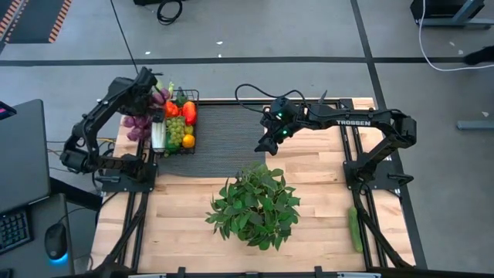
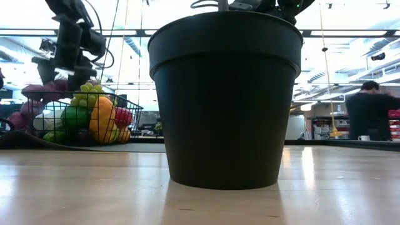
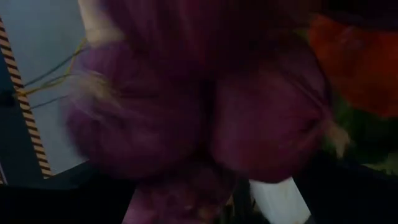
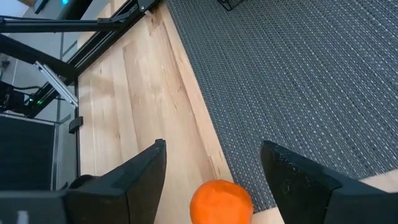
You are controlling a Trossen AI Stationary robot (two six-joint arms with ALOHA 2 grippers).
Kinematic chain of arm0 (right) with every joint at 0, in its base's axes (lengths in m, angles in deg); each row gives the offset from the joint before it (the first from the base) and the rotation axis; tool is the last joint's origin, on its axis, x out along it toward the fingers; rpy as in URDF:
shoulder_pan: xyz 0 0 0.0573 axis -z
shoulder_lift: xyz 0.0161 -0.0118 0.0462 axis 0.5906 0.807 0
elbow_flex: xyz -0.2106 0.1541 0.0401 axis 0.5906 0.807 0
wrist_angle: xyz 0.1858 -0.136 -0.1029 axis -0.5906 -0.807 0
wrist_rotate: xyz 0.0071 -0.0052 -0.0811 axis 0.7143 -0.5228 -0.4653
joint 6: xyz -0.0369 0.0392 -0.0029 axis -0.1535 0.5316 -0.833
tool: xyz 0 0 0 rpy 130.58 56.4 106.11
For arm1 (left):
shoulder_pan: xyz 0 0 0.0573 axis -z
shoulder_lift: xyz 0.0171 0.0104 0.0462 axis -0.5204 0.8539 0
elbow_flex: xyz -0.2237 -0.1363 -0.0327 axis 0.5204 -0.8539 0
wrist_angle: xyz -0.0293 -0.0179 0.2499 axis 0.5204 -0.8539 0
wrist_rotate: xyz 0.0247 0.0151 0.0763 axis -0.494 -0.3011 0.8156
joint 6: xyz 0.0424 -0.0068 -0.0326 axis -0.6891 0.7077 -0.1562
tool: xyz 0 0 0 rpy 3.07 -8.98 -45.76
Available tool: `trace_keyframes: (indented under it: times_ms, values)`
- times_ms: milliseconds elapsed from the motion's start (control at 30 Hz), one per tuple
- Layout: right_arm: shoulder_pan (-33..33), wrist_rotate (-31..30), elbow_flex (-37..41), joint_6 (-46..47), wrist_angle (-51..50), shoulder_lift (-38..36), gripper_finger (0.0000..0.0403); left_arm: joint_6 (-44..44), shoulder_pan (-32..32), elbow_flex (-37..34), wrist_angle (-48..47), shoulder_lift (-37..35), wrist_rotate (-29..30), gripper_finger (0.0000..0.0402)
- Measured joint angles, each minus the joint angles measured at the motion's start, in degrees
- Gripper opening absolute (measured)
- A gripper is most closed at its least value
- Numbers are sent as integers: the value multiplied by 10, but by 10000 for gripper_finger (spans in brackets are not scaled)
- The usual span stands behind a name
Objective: Build produce basket
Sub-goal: Put the purple garlic into the wire basket
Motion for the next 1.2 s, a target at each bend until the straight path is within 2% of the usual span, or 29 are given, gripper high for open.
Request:
trace_keyframes:
  times_ms: [233, 467, 733, 1033, 1133, 1200]
  values:
    - [1, 0, 0, 26, 0, 0, 264, 13, 13, -62, 37, 0, 5, 389]
    - [1, 0, 0, 25, 0, 0, 264, 16, 29, -32, 1, 0, -3, 358]
    - [5, -18, 0, 9, 0, 0, 264, 34, 29, 26, -54, 0, -2, 281]
    - [5, -26, 0, -2, 0, 0, 264, 40, 29, 26, -55, 0, 0, 139]
    - [5, -26, 0, -2, 0, 0, 264, 40, 28, 15, -44, -2, 4, 129]
    - [5, -26, 0, -1, 0, 0, 264, 39, 28, 5, -37, -2, 12, 139]
